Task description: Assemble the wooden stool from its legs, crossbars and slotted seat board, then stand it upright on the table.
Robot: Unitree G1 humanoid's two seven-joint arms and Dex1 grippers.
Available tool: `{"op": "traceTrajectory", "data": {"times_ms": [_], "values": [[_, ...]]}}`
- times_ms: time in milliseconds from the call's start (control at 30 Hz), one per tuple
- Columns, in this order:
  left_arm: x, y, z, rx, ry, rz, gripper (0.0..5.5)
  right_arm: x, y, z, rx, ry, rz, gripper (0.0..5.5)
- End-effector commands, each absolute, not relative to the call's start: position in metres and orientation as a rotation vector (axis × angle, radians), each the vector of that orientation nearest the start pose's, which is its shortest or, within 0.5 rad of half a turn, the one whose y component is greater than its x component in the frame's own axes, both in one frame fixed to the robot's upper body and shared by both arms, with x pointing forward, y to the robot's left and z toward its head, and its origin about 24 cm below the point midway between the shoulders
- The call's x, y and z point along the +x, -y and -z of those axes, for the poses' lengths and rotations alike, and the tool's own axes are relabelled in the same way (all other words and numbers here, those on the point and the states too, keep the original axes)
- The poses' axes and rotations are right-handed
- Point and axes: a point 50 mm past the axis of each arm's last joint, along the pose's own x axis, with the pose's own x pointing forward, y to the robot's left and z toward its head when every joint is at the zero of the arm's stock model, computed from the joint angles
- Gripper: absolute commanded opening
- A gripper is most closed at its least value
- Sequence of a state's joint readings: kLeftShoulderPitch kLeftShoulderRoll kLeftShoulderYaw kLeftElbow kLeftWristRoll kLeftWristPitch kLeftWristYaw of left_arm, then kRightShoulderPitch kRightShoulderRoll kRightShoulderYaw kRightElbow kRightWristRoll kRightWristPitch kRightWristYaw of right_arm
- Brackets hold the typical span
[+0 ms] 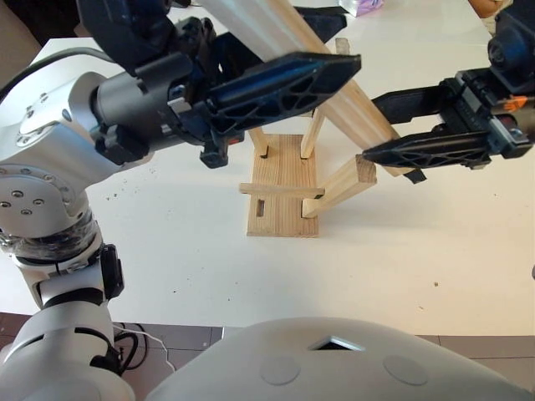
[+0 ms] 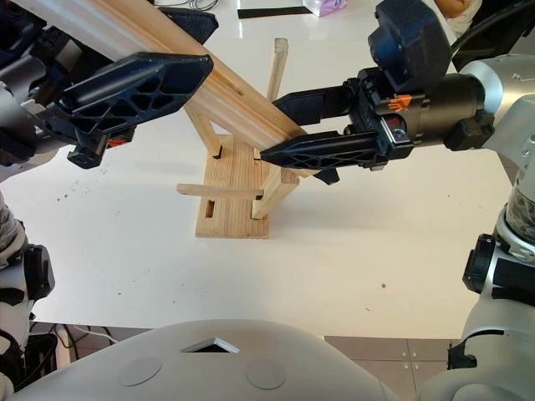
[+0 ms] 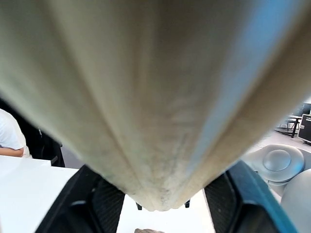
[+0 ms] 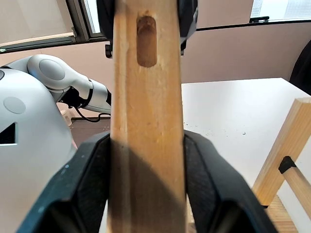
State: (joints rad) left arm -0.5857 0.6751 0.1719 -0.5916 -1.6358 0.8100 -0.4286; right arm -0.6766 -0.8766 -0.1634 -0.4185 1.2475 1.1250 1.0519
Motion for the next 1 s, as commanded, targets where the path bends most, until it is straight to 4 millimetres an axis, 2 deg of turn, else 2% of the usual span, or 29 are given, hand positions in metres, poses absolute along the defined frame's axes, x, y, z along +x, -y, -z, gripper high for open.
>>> {"op": "traceTrajectory", "data": {"times_ms": [33,200,300,400,467,533,600,667,800,867,933,1000], "values": [[0.198,-0.132,-0.279,-0.312,0.194,1.525,2.08,0.218,0.165,-0.268,-0.046,-0.185,-1.649,2.05],[0.200,-0.131,-0.277,-0.310,0.188,1.518,2.08,0.220,0.163,-0.269,-0.084,-0.172,-1.645,2.05],[0.207,-0.132,-0.280,-0.322,0.223,1.467,2.07,0.223,0.163,-0.271,-0.064,-0.154,-1.641,2.62],[0.219,-0.141,-0.303,-0.428,0.331,1.420,2.06,0.226,0.169,-0.272,-0.020,-0.140,-1.601,3.05],[0.223,-0.150,-0.319,-0.462,0.395,1.400,2.06,0.228,0.176,-0.271,-0.009,-0.129,-1.554,3.12],[0.226,-0.162,-0.329,-0.419,0.430,1.348,2.05,0.235,0.190,-0.269,0.008,-0.115,-1.462,3.12],[0.231,-0.183,-0.334,-0.274,0.430,1.232,2.05,0.245,0.215,-0.263,0.040,-0.111,-1.308,3.12],[0.238,-0.205,-0.335,-0.110,0.415,1.114,2.05,0.243,0.237,-0.252,0.047,-0.126,-1.191,3.12],[0.251,-0.242,-0.319,0.161,0.318,0.977,2.05,0.214,0.271,-0.226,0.048,-0.180,-1.018,3.12],[0.250,-0.254,-0.292,0.237,0.149,0.996,2.05,0.197,0.280,-0.217,0.049,-0.199,-0.962,3.12],[0.243,-0.261,-0.253,0.279,-0.054,1.065,2.05,0.183,0.285,-0.211,0.052,-0.208,-0.921,3.12],[0.235,-0.266,-0.226,0.297,-0.100,1.085,2.05,0.177,0.285,-0.207,0.053,-0.211,-0.903,3.12]]}}
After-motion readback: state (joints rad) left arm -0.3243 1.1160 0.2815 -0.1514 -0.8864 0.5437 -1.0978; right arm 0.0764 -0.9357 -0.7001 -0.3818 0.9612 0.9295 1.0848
